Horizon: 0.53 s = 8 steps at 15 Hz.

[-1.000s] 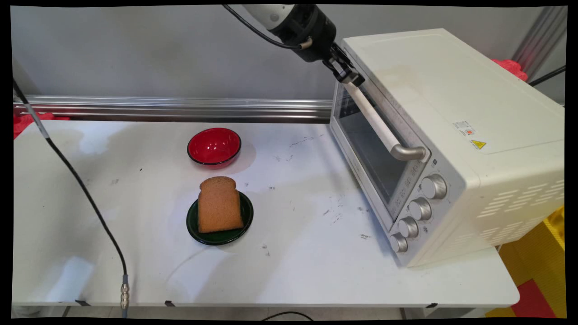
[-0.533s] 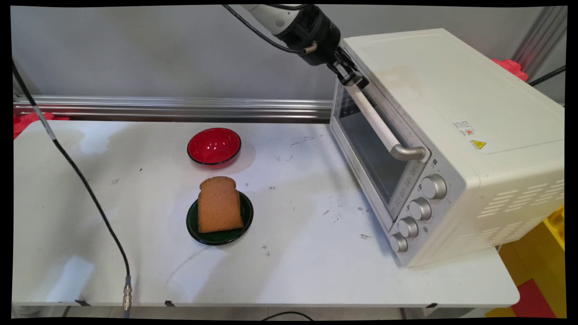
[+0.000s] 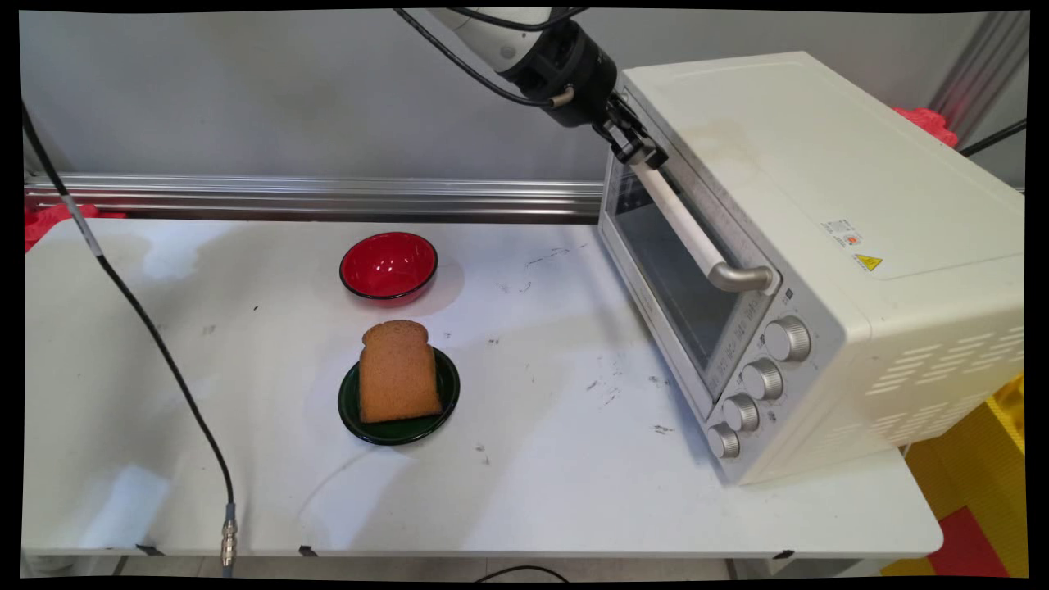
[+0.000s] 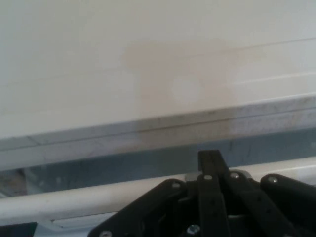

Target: Open the oven

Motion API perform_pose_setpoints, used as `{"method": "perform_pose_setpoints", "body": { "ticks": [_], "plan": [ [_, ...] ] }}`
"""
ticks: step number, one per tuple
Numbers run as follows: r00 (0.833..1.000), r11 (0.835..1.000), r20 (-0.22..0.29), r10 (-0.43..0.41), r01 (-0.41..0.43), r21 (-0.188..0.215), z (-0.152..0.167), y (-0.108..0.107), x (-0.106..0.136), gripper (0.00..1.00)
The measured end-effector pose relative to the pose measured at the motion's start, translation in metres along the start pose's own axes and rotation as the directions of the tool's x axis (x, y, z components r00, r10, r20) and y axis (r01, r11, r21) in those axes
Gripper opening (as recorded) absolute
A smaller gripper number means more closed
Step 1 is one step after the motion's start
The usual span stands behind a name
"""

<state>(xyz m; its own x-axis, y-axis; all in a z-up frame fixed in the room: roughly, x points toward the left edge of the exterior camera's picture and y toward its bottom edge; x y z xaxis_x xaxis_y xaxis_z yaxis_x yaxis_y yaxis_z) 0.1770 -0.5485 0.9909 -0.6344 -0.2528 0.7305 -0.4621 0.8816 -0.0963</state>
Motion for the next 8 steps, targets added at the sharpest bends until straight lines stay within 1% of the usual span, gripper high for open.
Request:
{"method": "perform_pose_setpoints", "body": {
  "ticks": [8],
  "plan": [
    [1.000, 1.000, 0.023, 0.017, -0.016, -0.012, -0.001, -0.002, -0.014, 0.00]
  ]
}}
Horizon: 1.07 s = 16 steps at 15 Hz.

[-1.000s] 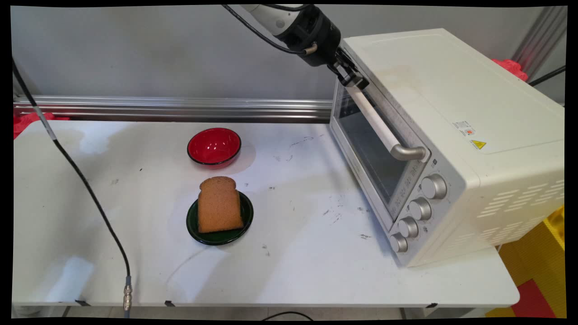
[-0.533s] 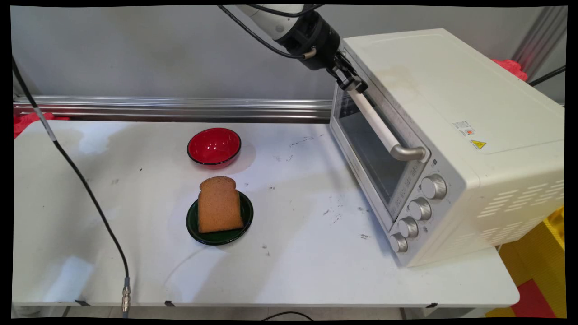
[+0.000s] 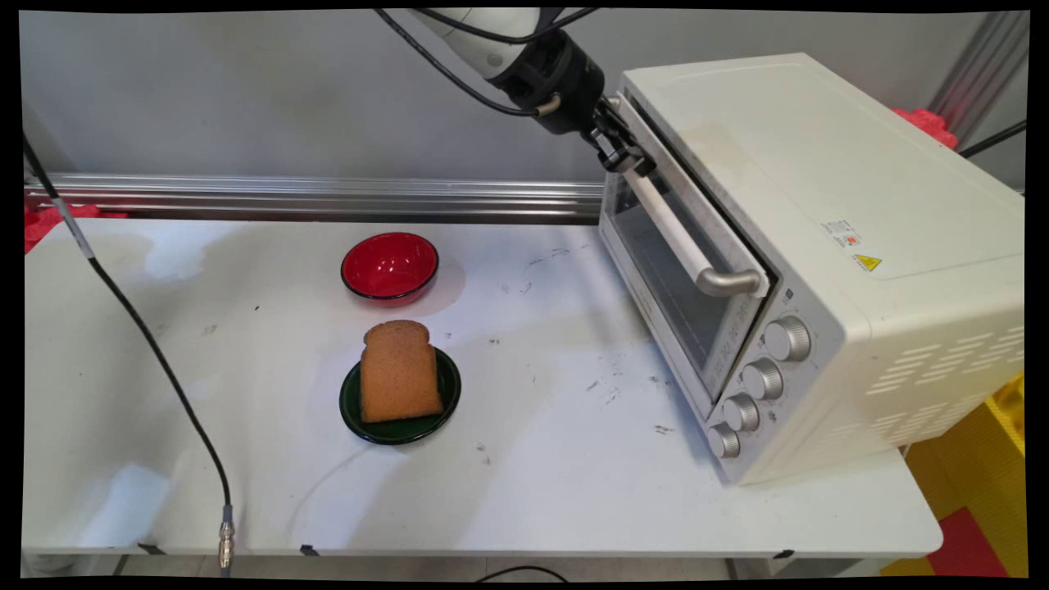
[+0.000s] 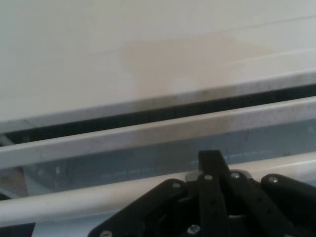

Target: Open the oven

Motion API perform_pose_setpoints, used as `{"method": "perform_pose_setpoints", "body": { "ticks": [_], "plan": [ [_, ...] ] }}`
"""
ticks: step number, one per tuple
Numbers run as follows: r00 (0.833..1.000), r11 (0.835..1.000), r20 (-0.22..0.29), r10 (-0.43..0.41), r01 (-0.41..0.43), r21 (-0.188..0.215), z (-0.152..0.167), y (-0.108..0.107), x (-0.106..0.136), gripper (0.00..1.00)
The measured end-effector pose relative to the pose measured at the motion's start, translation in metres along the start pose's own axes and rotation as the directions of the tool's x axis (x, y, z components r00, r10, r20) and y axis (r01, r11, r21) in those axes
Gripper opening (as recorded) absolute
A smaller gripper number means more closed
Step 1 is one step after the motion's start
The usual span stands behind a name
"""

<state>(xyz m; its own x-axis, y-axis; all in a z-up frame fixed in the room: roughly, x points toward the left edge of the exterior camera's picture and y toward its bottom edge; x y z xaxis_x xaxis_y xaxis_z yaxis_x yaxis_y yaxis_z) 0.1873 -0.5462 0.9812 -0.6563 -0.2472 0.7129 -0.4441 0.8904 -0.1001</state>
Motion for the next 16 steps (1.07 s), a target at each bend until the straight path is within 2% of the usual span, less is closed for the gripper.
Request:
{"method": "perform_pose_setpoints", "body": {
  "ticks": [5, 11, 16],
  "plan": [
    [0.999, 1.000, 0.038, 0.002, -0.002, 0.000, -0.007, 0.000, -0.017, 0.00],
    [0.995, 1.000, 0.095, 0.005, -0.006, 0.018, -0.013, -0.001, -0.045, 0.00],
    [0.992, 0.999, 0.123, 0.005, -0.010, 0.034, -0.015, -0.004, -0.061, 0.00]
  ]
}}
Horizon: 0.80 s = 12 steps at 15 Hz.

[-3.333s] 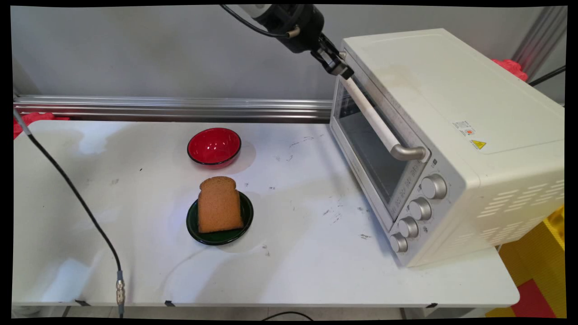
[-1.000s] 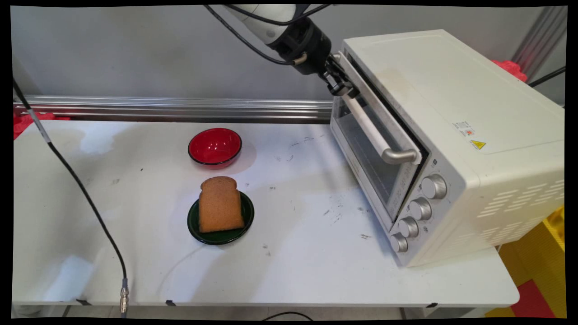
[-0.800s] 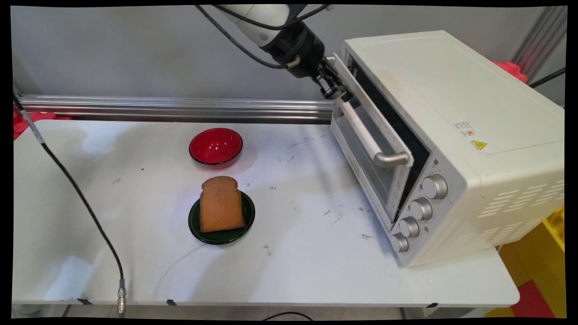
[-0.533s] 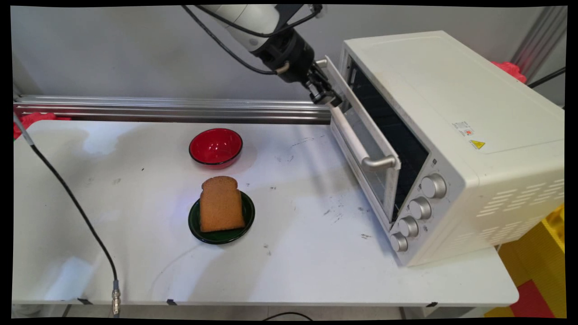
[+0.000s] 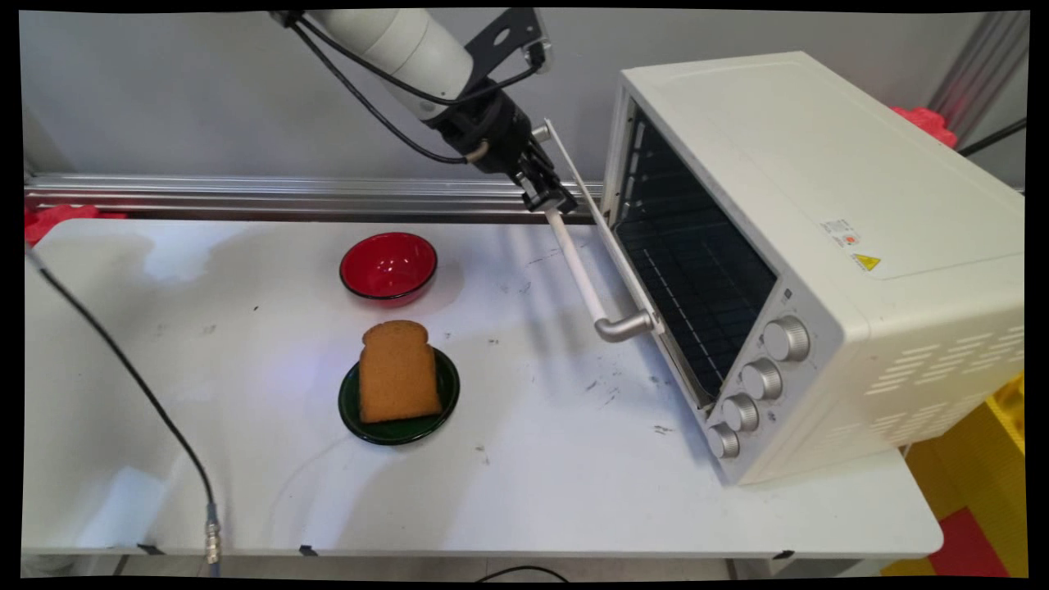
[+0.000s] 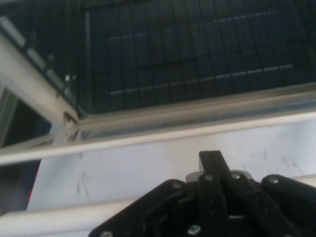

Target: Open the oven

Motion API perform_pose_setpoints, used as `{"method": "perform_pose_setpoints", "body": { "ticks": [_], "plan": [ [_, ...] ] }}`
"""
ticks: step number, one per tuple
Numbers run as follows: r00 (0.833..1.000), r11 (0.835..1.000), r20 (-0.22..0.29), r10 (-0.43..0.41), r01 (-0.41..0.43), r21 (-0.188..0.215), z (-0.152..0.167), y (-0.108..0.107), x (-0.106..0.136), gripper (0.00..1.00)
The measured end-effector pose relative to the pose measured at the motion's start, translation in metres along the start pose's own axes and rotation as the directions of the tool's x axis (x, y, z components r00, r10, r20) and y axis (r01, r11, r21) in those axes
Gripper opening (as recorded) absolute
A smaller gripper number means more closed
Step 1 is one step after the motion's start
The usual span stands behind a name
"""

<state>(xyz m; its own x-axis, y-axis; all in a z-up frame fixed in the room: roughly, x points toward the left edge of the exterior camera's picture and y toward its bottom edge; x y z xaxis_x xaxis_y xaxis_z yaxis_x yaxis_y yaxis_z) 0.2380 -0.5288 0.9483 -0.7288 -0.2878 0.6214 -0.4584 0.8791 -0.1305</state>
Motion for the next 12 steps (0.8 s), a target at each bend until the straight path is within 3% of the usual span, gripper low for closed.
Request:
{"method": "perform_pose_setpoints", "body": {
  "ticks": [12],
  "plan": [
    [0.998, 1.000, 0.057, -0.022, 0.021, 0.012, -0.012, 0.000, -0.043, 0.00]
  ]
}}
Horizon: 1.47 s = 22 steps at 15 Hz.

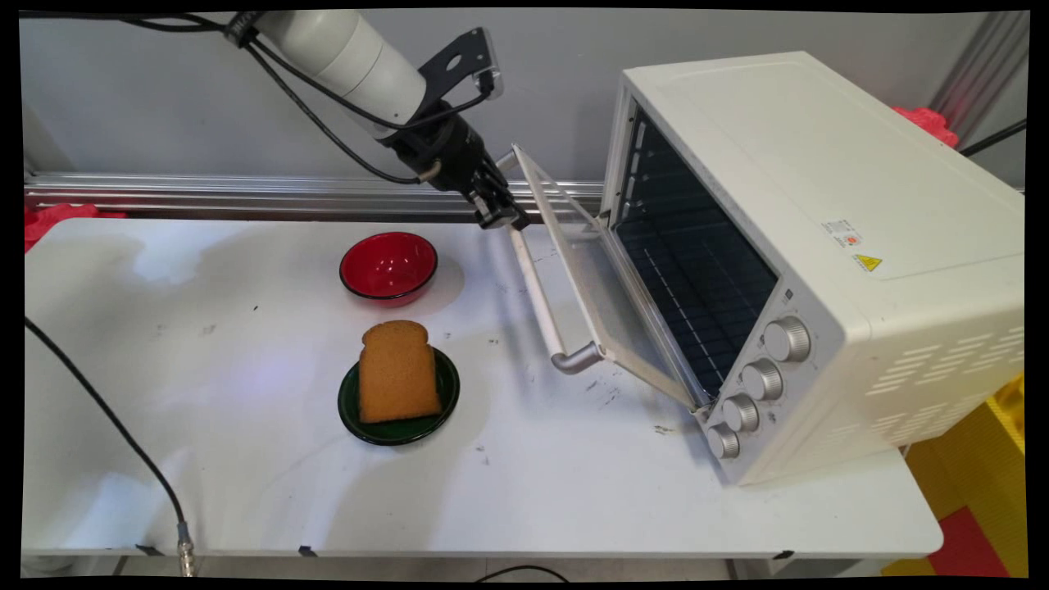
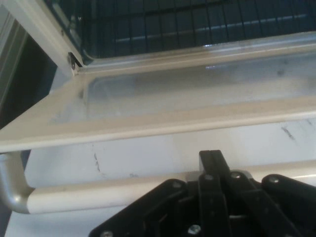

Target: Open the oven

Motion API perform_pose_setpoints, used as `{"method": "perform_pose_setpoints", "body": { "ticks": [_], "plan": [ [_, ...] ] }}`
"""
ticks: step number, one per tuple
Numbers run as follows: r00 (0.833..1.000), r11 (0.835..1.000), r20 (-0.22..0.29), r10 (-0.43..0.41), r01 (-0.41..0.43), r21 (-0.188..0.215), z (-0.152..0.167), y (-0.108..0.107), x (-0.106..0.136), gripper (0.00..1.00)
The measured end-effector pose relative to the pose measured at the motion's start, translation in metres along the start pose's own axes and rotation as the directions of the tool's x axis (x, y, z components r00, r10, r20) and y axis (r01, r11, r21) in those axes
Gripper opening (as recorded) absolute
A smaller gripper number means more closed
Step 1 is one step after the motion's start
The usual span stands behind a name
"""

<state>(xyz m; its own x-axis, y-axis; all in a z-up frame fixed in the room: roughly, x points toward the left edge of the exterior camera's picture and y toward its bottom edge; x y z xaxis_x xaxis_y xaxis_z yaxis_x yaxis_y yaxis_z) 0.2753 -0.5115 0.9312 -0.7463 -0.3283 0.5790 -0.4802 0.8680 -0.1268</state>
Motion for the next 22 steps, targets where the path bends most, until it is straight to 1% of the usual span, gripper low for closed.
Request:
{"method": "perform_pose_setpoints", "body": {
  "ticks": [4, 14, 22],
  "plan": [
    [1.000, 1.000, -0.001, -0.004, 0.004, -0.010, 0.003, 0.001, -0.010, 0.00],
    [1.000, 0.998, -0.011, -0.019, 0.019, -0.053, 0.013, 0.008, -0.033, 0.00],
    [1.000, 0.998, -0.007, -0.027, 0.026, -0.065, 0.017, 0.007, -0.053, 0.00]
  ]
}}
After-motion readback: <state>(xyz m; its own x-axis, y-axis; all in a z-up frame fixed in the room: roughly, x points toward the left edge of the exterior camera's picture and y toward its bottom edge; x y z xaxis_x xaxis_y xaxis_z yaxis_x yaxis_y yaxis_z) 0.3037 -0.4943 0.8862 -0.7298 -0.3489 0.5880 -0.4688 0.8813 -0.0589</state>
